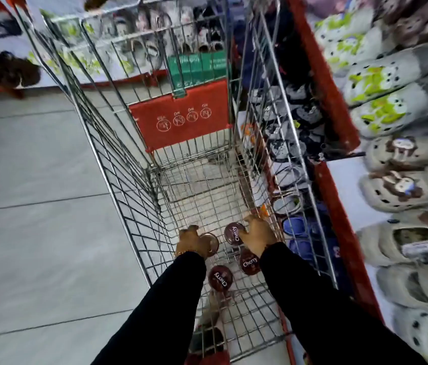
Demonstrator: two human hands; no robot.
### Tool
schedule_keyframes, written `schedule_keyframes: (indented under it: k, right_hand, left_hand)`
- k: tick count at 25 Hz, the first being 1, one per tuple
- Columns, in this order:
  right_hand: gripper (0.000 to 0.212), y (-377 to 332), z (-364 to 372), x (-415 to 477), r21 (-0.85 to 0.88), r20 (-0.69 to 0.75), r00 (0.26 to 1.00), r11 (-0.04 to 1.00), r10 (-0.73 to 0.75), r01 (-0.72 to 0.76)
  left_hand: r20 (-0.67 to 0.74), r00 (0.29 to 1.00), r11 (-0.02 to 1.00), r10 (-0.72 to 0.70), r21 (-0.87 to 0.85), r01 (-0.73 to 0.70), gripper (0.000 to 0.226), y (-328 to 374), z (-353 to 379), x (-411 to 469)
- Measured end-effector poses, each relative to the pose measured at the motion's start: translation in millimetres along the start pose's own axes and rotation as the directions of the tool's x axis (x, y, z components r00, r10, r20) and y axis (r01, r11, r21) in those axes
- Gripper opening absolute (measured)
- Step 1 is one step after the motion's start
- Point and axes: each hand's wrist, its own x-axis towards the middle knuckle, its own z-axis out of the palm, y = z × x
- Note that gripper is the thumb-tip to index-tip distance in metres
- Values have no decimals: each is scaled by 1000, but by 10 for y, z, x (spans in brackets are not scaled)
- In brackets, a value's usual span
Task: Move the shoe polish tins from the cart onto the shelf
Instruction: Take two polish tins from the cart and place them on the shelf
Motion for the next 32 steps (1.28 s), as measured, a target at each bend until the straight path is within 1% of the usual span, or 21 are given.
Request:
schedule_keyframes:
  k: [2, 4, 8, 12, 14, 15, 18, 22, 25, 28, 29, 32]
  right_hand:
    - [53, 62, 178, 166, 30, -2, 998, 998, 55, -55]
    - [59, 133, 363, 281, 45, 2, 997, 996, 80, -80]
    - [59, 218, 594, 426, 45, -56, 993, 994, 106, -104]
    - [54, 250, 557, 436, 190, -75, 980, 967, 186, -169]
    - [49, 251, 531, 392, 259, -81, 974, 948, 209, -182]
    - [44, 258, 525, 373, 313, -100, 971, 933, 217, -176]
    - [36, 270, 432, 260, 473, -146, 946, 860, 291, -191]
    - [32, 278, 207, -8, 684, -139, 913, 704, 384, -192]
    - [32, 253, -41, -383, 765, -176, 897, 630, 406, -135]
    - [35, 151, -320, -826, 878, -152, 898, 473, 414, -69]
    - [35, 120, -409, -963, 898, -166, 900, 439, 404, -31]
    - [35, 7, -766, -1572, 908, -241, 897, 413, 370, 73]
  left_hand:
    - [-9, 999, 998, -50, 32, 50, 55, -51, 153, 182]
    - [-15, 998, 996, -65, 53, 66, 59, -109, 349, 323]
    - [-61, 995, 986, -82, 142, 90, 67, -186, 590, 432]
    - [-70, 995, 993, -71, 93, 77, 64, -220, 592, 462]
    - [-83, 995, 995, -64, 65, 69, 56, -235, 556, 467]
    - [-86, 994, 997, -65, 32, 68, 50, -241, 530, 461]
    - [-68, 987, 979, -146, -154, 134, 38, -232, 400, 341]
    - [-46, 980, 935, -194, -310, 171, 37, -184, 192, -38]
    - [-57, 989, 891, -136, -444, 97, 38, -141, 24, -428]
    - [-51, 995, 796, -81, -605, 34, 39, -101, -153, -809]
    - [-48, 997, 759, -64, -650, 18, 38, -75, -232, -917]
    - [-54, 998, 637, 24, -768, -57, 32, 62, -534, -1503]
